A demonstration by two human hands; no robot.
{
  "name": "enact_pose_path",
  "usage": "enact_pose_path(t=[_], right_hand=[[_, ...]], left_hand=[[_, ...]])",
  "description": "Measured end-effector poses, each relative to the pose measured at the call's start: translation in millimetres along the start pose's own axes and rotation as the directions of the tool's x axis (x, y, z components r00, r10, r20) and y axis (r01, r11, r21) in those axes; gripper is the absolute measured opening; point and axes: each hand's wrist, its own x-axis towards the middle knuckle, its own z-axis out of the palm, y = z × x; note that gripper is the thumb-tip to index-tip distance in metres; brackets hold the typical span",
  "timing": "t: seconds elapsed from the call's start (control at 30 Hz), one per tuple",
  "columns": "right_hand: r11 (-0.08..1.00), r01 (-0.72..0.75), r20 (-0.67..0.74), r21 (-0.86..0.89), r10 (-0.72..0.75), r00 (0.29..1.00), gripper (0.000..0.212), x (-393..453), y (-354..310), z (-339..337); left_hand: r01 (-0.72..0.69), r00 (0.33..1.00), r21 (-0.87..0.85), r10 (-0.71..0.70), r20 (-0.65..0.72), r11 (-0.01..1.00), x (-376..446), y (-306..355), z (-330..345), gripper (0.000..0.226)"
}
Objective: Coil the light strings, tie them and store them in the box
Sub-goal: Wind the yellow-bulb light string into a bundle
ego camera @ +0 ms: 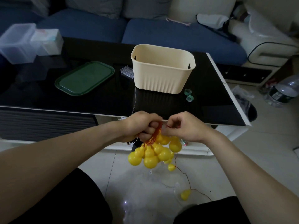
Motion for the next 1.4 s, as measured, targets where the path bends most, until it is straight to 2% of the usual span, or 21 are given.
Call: enact_pose_path(t=[0.07,0.17,0.33,0.4,0.5,0.6,0.87,1.07,1.17,1.3,1.33,1.4], right_hand=[[0.999,-0.025,0.042,0.037,0.023,0.999,0.025,0,1,-4],[0.99,-0.043,0.075,0.133,0.033,0.997,0.021,-5,2,-10],[0.976,-0.126,0.104,0.18,0.109,0.989,0.078,-12,0,-21],[0.952,-0.212,0.099,0.219,0.194,0.976,0.089,-12,3,-25],[0.944,-0.291,0.001,0.155,0.294,0.956,0.067,-12,9,-28],[0.96,-0.28,-0.078,0.023,0.281,0.956,0.046,-13,13,-28],[0.985,-0.168,-0.31,0.034,0.17,0.935,0.028,-12,1,-26],[0.99,-0.119,-0.088,-0.07,0.112,0.99,0.01,-10,-9,-7],[0.982,-0.071,-0.065,-0.172,0.061,0.996,0.007,-6,-13,5],[0.963,-0.021,-0.061,-0.268,0.005,0.998,0.024,-4,-22,15],[0.961,-0.021,-0.051,-0.274,0.007,0.999,0.023,-5,-23,15],[0.951,-0.019,-0.02,-0.309,0.014,1.0,0.018,-5,-25,15]], left_hand=[[-0.01,1.0,-0.102,0.008,-0.026,0.995,1,2,-2,0.048],[-0.038,0.998,-0.178,0.027,-0.065,0.983,-1,5,-7,0.048],[-0.089,0.985,-0.251,0.047,-0.168,0.964,-1,8,-12,0.047],[-0.121,0.974,-0.272,0.061,-0.218,0.955,-1,9,-16,0.046],[-0.131,0.963,-0.292,0.051,-0.265,0.947,-1,8,-21,0.046],[-0.1,0.967,-0.289,0.025,-0.254,0.952,-1,7,-22,0.044],[-0.052,0.961,-0.249,-0.019,-0.275,0.967,0,5,-20,0.041],[-0.062,0.97,-0.352,-0.026,-0.241,0.934,0,8,-19,0.035],[-0.09,0.979,-0.4,0.008,-0.202,0.912,-1,11,-14,0.03],[-0.111,0.981,-0.478,0.019,-0.191,0.871,3,11,-7,0.01],[-0.115,0.981,-0.496,0.021,-0.191,0.861,3,10,-7,0.007],[-0.127,0.981,-0.524,0.027,-0.194,0.842,6,9,-6,0.017]])
